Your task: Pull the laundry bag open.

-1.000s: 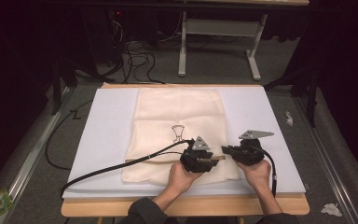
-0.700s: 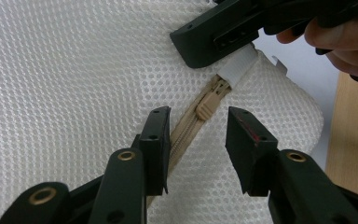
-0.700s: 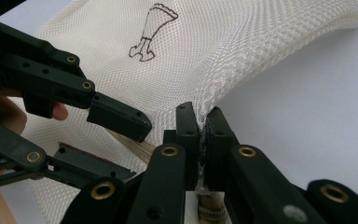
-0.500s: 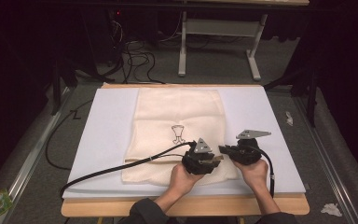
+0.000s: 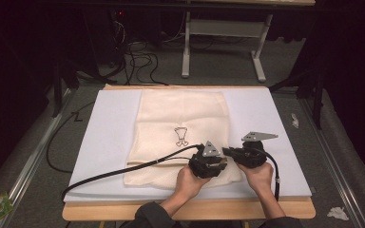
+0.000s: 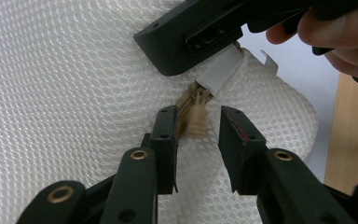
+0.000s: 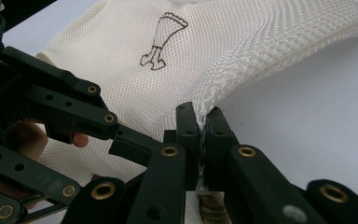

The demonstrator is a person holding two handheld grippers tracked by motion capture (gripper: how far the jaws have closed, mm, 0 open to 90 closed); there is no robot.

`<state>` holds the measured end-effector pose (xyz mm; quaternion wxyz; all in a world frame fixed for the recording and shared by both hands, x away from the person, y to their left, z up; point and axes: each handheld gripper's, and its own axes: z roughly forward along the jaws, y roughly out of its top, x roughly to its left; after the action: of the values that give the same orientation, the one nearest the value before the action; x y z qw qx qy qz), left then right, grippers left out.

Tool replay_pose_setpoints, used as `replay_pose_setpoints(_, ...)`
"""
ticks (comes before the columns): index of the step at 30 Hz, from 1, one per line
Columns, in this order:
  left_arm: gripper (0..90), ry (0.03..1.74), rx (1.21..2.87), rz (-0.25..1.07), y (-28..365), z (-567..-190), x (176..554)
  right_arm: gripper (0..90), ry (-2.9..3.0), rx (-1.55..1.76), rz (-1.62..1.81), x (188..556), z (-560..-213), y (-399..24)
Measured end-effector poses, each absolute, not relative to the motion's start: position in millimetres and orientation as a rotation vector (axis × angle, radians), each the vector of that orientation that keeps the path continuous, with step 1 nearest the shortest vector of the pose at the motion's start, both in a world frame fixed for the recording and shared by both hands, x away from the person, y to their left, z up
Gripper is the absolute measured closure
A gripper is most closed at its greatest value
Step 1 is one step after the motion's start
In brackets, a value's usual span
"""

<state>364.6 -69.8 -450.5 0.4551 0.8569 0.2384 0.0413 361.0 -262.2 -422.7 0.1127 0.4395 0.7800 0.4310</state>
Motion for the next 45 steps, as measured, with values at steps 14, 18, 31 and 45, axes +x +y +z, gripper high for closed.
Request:
replay_pose_setpoints(14,83.5,0.559,2.103,0.112,-68.9,-449.7,364.7,88.4,2.297,1.277,1.261,361.5,-423.6,-261.7)
replay_pose_setpoints(18,86.3,0.553,2.108,0.103,-67.9,-448.4,365.7,88.4,2.298,1.276,1.266,362.0,-423.7,-262.7)
replay_pose_setpoints(31,86.9,0.54,2.127,0.062,-64.0,-444.4,368.8,88.4,2.296,1.265,1.246,362.0,-426.8,-264.1)
replay_pose_setpoints(45,87.1,0.531,2.164,0.06,-60.4,-441.7,372.9,88.6,2.312,1.241,1.209,362.1,-432.1,-263.7)
